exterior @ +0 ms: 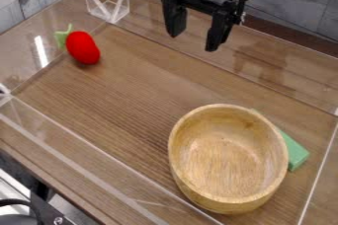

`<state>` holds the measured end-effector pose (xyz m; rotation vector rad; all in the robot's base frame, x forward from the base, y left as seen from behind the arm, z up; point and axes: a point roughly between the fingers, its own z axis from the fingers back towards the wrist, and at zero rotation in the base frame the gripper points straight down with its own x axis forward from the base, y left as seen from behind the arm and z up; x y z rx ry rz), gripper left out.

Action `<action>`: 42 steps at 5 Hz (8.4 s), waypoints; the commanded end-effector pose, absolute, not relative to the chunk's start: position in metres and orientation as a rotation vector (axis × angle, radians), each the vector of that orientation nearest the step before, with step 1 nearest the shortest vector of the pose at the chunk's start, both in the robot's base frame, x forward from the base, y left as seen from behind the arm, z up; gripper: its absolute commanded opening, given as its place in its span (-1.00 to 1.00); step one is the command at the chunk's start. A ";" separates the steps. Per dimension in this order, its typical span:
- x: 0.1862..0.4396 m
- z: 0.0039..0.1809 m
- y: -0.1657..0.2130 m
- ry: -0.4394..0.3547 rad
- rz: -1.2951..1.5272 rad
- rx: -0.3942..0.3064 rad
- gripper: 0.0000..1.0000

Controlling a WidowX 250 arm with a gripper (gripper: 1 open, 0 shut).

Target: Move the red fruit to the right

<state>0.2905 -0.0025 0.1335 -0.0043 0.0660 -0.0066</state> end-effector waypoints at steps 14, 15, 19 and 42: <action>0.291 0.078 0.207 0.095 -1.422 0.068 1.00; 0.291 0.073 0.197 0.091 -1.479 0.068 1.00; 0.323 0.045 0.195 0.062 -1.446 0.040 1.00; 0.369 0.086 -0.008 -0.204 -1.265 0.159 -1.00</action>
